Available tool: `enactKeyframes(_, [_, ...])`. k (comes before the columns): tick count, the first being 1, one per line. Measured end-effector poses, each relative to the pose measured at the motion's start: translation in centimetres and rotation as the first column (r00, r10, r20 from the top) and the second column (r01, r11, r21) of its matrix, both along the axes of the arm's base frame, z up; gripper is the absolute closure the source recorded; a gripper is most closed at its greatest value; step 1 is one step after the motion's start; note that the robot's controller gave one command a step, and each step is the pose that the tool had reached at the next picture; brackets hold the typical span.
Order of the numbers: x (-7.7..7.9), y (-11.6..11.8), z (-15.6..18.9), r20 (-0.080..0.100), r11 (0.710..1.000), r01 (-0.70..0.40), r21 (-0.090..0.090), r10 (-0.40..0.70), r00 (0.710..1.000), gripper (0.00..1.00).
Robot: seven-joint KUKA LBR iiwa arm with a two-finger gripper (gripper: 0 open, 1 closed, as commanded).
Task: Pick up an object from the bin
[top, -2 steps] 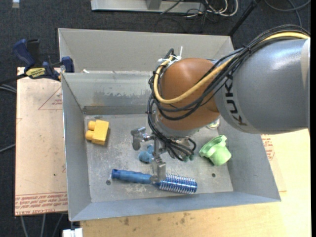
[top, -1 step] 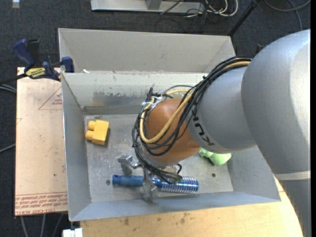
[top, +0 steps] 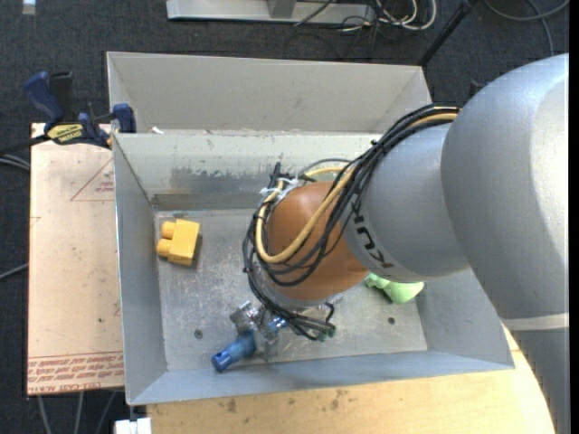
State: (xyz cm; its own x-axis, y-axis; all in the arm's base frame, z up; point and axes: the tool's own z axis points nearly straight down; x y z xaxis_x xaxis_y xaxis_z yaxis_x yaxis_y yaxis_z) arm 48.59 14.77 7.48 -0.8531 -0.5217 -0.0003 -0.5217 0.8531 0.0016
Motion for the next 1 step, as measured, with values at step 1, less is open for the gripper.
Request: enactKeyframes(1, [2.87, -5.10, 19.44, 0.011, 1.000, -0.010, 0.000, 0.010, 1.000, 1.00])
